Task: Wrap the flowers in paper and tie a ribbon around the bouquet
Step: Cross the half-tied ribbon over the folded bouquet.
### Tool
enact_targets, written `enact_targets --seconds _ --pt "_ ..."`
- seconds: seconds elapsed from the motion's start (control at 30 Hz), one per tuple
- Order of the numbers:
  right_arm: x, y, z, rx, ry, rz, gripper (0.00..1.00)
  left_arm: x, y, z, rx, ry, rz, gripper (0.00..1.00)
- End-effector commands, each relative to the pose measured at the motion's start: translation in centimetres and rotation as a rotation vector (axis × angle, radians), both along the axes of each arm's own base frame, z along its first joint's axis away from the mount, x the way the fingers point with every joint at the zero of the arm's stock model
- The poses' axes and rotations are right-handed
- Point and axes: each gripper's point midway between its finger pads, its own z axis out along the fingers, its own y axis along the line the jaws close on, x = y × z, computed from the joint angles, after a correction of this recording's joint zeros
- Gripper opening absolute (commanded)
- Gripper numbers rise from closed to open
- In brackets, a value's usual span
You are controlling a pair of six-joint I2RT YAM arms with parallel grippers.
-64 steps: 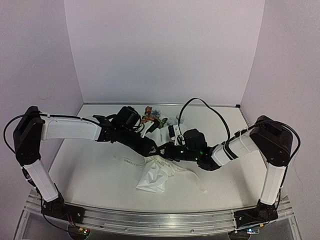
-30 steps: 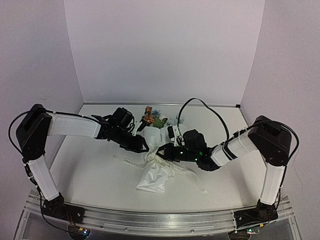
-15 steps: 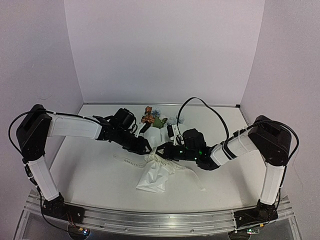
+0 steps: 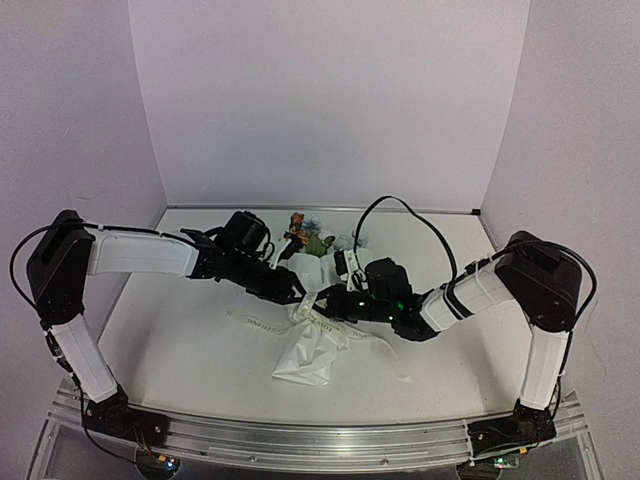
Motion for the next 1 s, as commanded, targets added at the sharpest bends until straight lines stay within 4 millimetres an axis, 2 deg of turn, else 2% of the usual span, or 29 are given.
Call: enact_targets --seconds 0.0,0.27,0.77,0.97 --pt "0.4 0.5 0.8 0.030 -0.029 -0.005 0.00 0.1 -0.9 4.2 -0.109 -0.075 -0.015 0.45" --pt "0.4 1.2 1.5 0.053 -0.026 0.018 0.00 0.3 -0.9 2.1 -0.063 -0.048 -0.012 0.43" --pt "0.6 2.1 2.3 0.083 -0.017 0.041 0.00 0.6 -1.5 1.4 -0.076 -0.035 -0.031 0.38" --pt "0.6 1.6 2.0 0.072 -0.018 0.025 0.00 0.7 -1.5 0.9 -0.071 -0.018 -0.025 0.22"
